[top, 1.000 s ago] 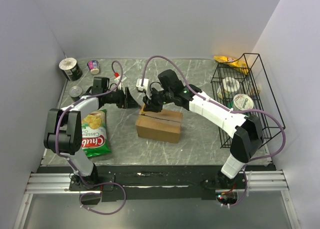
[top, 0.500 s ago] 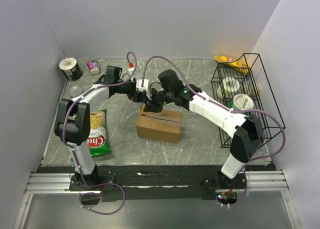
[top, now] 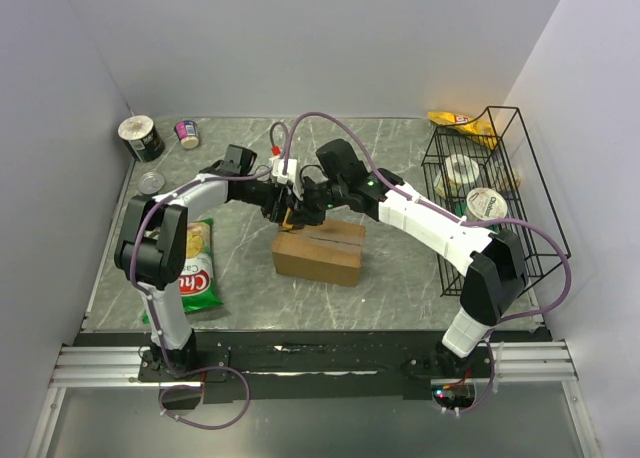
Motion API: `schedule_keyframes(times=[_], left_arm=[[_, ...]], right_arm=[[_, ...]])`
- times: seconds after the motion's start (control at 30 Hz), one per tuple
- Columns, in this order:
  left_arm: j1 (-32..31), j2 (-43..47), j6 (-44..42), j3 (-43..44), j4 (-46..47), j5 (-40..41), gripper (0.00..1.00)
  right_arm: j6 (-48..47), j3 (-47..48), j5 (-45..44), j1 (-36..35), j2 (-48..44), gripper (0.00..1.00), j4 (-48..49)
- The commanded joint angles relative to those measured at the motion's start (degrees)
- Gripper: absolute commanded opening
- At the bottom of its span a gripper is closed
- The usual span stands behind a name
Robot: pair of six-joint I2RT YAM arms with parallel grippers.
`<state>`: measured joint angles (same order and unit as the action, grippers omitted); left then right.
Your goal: Unpack the express box
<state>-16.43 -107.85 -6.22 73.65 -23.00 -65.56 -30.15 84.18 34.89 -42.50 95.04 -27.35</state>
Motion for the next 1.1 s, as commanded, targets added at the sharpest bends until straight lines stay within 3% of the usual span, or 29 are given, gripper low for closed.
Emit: schedule_keyframes(times=[0.0, 0.13, 0.33, 1.07], left_arm=[[0.4, 3.7, 4.1, -5.6, 6.0, 1.5, 0.66], [1.1, 8.3, 10.7, -11.2, 11.7, 3.2, 0.6], [1.7, 12.4, 11.8, -14.7, 14.6, 4.0, 0.6], [1.6, 10.6, 6.8, -14.1, 12.1, 3.2, 0.52]], right_arm=[[-0.7, -0.8, -0.5, 0.4, -2.3, 0.0, -1.9], [1.2, -1.7, -1.1, 1.0, -3.3, 0.0, -1.2], [2.6, -5.3, 0.8, 3.2, -6.1, 0.0, 0.5], [-7.4, -6.8, 11.9, 9.2, -7.6, 0.0, -6.5]])
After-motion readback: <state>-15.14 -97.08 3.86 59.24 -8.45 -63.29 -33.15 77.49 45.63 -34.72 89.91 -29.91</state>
